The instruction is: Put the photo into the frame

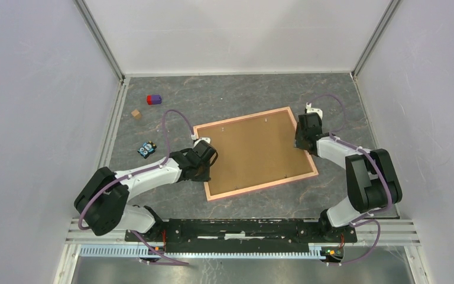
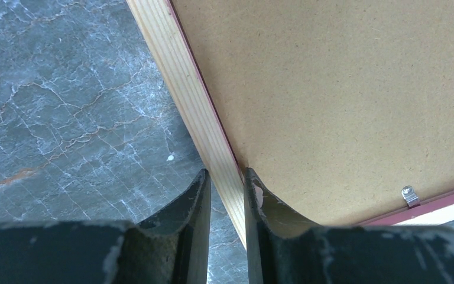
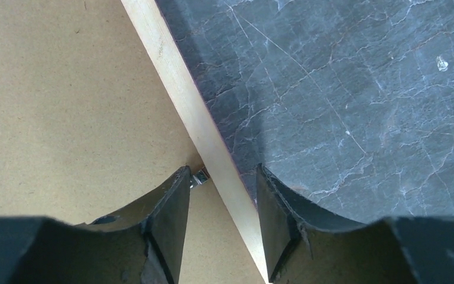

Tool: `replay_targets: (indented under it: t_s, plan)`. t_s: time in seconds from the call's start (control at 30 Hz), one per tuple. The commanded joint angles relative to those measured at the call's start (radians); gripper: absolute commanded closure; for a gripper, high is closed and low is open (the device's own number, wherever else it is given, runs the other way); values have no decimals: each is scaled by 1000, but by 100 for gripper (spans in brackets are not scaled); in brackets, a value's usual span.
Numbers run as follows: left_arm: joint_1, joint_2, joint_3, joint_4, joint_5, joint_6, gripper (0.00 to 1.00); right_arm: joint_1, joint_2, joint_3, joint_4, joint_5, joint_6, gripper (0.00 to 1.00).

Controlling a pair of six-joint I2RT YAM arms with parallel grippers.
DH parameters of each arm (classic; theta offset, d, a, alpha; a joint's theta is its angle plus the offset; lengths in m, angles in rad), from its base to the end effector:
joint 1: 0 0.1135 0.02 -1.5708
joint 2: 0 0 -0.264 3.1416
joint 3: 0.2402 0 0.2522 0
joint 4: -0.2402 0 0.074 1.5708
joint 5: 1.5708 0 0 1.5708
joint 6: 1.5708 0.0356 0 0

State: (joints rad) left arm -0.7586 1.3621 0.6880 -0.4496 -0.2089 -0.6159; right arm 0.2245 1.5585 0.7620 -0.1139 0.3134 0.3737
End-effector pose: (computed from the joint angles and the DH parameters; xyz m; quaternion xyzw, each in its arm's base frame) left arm 0.1801 -0.1606 0.1676 0.0461 0.9690 -0.0613 0.2349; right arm 0.2921 0.0554 0.1591 0.1201 0.9280 -0.0467 0.3495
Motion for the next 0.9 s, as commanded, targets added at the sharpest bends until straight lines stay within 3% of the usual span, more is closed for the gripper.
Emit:
replay_targets:
  t_s: [0.0, 0.13, 0.3, 0.67, 0.87]
  plan:
    - [-2, 44, 36, -21, -43, 41, 98, -6, -17, 3, -154, -72, -89, 47]
    - [-2, 89, 84, -56, -72, 37, 98, -6, -121, -42, -146, -68, -115, 36]
    - [14, 156, 155, -116, -119, 29, 97, -21, -209, -135, -143, -66, -98, 37]
    - [75, 318, 337, -209, -193, 82, 97, -56, -289, -217, -125, -86, -108, 55]
    - [150, 385, 450, -225, -154, 135, 87, -63, -313, -238, -165, -103, -128, 62]
